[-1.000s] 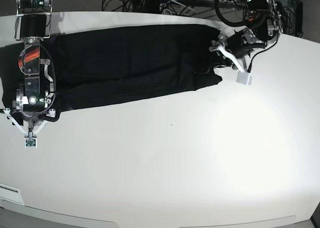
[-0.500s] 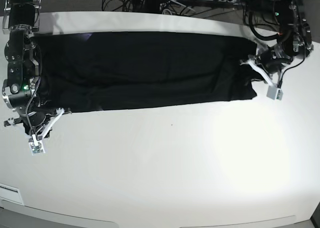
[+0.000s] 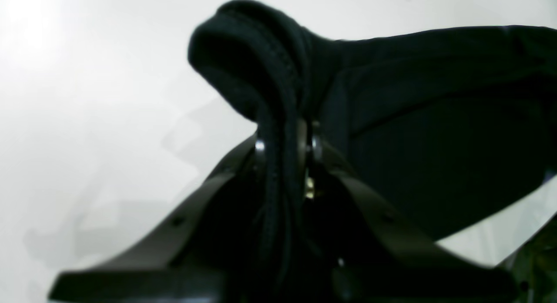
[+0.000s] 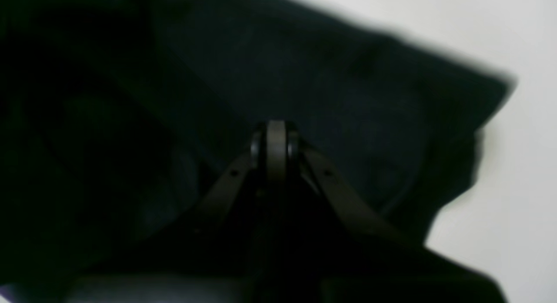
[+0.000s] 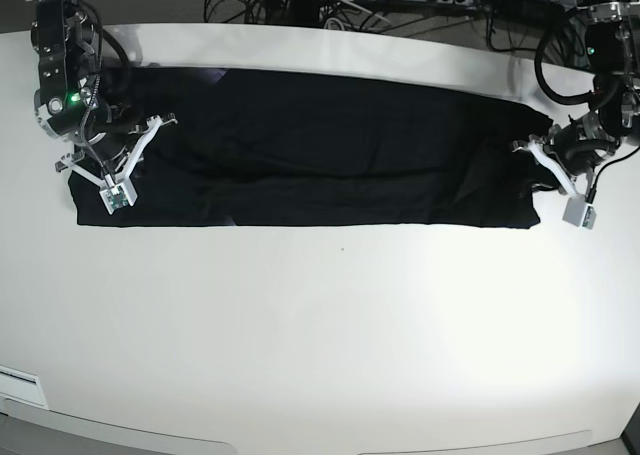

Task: Fold the T-shirt properly
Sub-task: 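Grasp the strip end with the left gripper and fold it toward the middle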

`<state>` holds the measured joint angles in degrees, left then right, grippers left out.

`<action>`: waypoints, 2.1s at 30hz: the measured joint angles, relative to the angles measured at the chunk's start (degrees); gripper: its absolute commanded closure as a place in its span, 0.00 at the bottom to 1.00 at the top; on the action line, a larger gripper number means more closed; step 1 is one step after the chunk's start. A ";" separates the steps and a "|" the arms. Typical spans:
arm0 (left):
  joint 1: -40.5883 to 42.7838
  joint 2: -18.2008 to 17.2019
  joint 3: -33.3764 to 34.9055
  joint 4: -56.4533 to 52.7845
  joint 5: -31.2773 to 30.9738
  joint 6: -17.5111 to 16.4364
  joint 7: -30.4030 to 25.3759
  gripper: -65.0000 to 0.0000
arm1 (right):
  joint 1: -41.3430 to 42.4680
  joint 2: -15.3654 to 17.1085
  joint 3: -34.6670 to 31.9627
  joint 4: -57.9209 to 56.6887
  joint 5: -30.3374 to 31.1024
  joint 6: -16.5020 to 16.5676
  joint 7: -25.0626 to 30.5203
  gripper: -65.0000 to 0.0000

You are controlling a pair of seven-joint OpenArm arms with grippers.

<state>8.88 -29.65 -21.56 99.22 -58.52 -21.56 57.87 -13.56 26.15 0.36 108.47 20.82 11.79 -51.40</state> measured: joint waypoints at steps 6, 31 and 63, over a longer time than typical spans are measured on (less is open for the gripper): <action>-0.17 0.02 0.00 0.02 -7.15 -4.04 0.42 1.00 | -2.05 -2.67 0.68 -6.14 -0.22 1.84 4.70 1.00; -3.19 21.79 13.66 0.00 -4.04 -16.39 0.15 1.00 | -1.07 -2.69 0.87 -8.79 0.81 2.64 6.99 1.00; -6.36 30.58 18.56 -0.04 -2.19 -11.34 -2.32 0.38 | -0.63 -2.67 0.90 -8.79 1.16 2.34 5.22 0.88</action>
<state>2.52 0.93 -3.01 99.18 -60.71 -32.91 55.55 -14.20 23.49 1.26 99.68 21.98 14.13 -46.17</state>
